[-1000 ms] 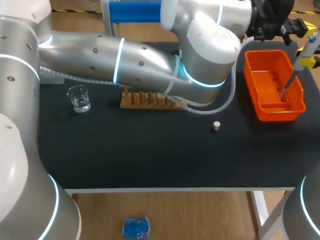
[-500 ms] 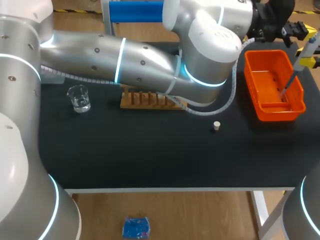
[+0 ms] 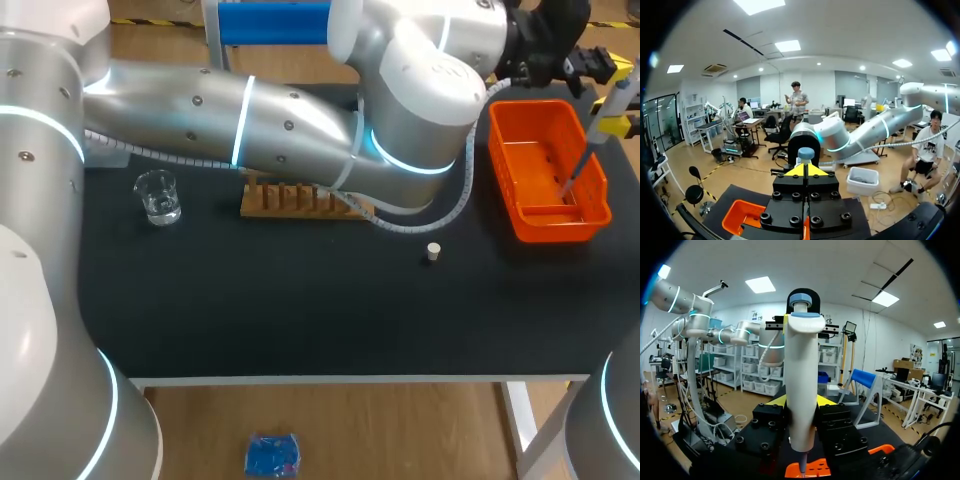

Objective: Invert the test tube, pick up the pipette, mount the tip to pipette, aspirate from beaker and dispense into the tube, eject the tip, return the pipette, and cap with the stopper.

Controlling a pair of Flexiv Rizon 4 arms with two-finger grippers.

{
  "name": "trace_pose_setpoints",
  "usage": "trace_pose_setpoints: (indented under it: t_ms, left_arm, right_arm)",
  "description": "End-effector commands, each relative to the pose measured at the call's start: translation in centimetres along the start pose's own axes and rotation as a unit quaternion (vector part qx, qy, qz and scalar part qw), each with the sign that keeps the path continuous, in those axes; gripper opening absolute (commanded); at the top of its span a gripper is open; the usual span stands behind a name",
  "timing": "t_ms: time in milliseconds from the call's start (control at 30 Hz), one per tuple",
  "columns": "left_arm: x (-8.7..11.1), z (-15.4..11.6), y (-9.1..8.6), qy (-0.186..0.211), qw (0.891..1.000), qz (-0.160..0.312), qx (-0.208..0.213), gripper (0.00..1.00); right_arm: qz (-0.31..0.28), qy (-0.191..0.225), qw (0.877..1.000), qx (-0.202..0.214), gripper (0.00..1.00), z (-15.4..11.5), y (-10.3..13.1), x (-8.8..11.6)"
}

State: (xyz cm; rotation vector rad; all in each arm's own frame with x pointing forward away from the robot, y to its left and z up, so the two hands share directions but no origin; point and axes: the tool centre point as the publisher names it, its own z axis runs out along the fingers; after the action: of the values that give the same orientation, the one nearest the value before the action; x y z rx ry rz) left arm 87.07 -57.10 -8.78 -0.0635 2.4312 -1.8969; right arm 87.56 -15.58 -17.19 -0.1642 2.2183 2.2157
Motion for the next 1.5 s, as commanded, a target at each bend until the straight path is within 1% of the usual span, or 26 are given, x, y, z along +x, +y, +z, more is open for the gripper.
trace_pose_setpoints:
  t_ms: [33,533,700,900,1033,1200,1400,1433,1467,1500]
  left_arm:
    - [0.1,0.7,0.9,-0.002,1.0,0.002,0.014,0.0]
    - [0.3,1.2,1.7,-0.002,1.0,0.009,0.017,0.0]
    - [0.3,1.6,2.1,0.002,1.0,0.007,0.006,0.0]
    - [0.2,1.7,2.3,0.003,1.0,0.003,0.005,0.0]
    - [0.1,1.1,2.0,-0.007,1.0,0.003,0.015,0.0]
    - [0.0,-0.2,0.7,-0.024,0.999,0.007,0.025,0.0]
    - [-0.1,-1.0,-0.3,-0.033,0.999,0.009,0.011,0.0]
    - [-0.2,-1.2,-0.4,-0.033,0.999,0.008,0.012,0.11]
    - [-0.2,-1.3,-0.4,-0.033,0.999,0.007,0.011,0.49]
    - [-0.2,-1.4,-0.4,-0.035,0.999,0.005,0.007,1.0]
  right_arm:
    - [0.0,0.001,1.0,0.001,0.0,0.0,0.4,-0.1]
    - [0.0,0.001,1.0,0.001,0.0,0.0,0.4,-0.1]
    - [0.0,0.001,1.0,0.001,0.0,0.0,0.4,-0.1]
    - [0.0,0.001,1.0,0.001,0.0,0.0,0.4,-0.1]
    - [0.0,0.001,1.0,0.001,0.0,0.0,0.4,-0.1]
    - [0.0,0.001,1.0,0.001,0.0,0.0,0.4,-0.1]
    - [0.0,0.001,1.0,0.001,0.0,0.0,0.4,-0.1]
    - [0.0,0.001,1.0,0.001,0.0,0.0,0.4,-0.1]
    - [0.0,0.001,1.0,0.001,0.0,0.0,0.4,-0.1]
    - [0.0,0.001,1.0,0.001,0.0,0.0,0.4,-0.1]
